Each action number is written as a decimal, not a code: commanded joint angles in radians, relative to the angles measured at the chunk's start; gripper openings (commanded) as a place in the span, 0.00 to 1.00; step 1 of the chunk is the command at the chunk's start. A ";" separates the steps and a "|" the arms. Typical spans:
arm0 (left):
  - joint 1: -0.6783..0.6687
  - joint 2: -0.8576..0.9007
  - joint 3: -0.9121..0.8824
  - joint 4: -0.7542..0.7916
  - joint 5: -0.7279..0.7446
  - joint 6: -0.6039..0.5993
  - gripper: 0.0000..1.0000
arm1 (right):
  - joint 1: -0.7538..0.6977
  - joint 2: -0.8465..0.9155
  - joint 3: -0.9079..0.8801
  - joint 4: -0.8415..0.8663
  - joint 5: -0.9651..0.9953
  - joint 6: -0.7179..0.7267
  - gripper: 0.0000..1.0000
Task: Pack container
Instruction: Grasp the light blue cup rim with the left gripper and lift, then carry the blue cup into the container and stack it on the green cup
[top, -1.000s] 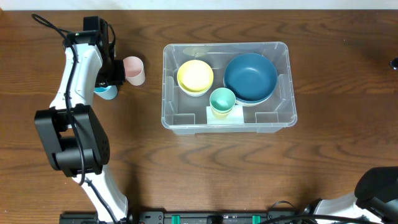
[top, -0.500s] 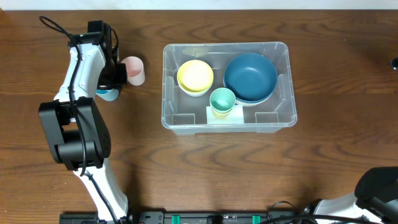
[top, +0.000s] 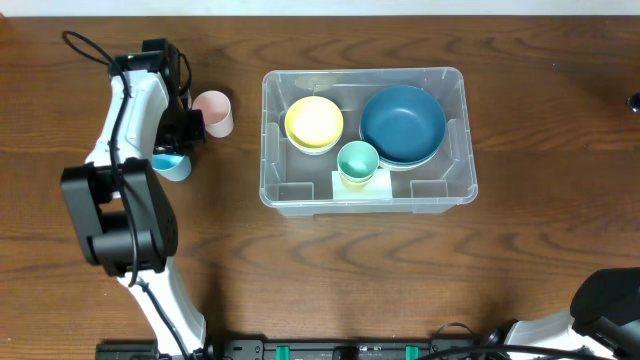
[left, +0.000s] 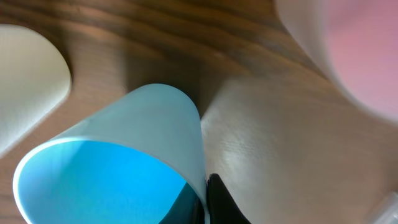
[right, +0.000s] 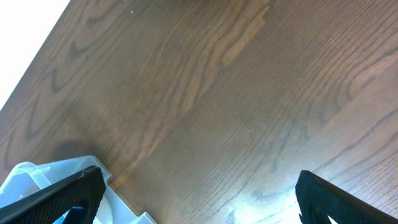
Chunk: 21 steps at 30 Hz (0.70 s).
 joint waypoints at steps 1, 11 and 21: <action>-0.027 -0.160 -0.002 -0.024 0.108 -0.014 0.06 | -0.003 0.006 0.012 -0.001 -0.001 -0.014 0.99; -0.278 -0.566 -0.002 0.017 0.284 0.003 0.06 | -0.003 0.006 0.012 -0.001 -0.001 -0.014 0.99; -0.644 -0.599 -0.003 0.157 0.245 0.002 0.06 | -0.003 0.006 0.012 -0.001 -0.001 -0.014 0.99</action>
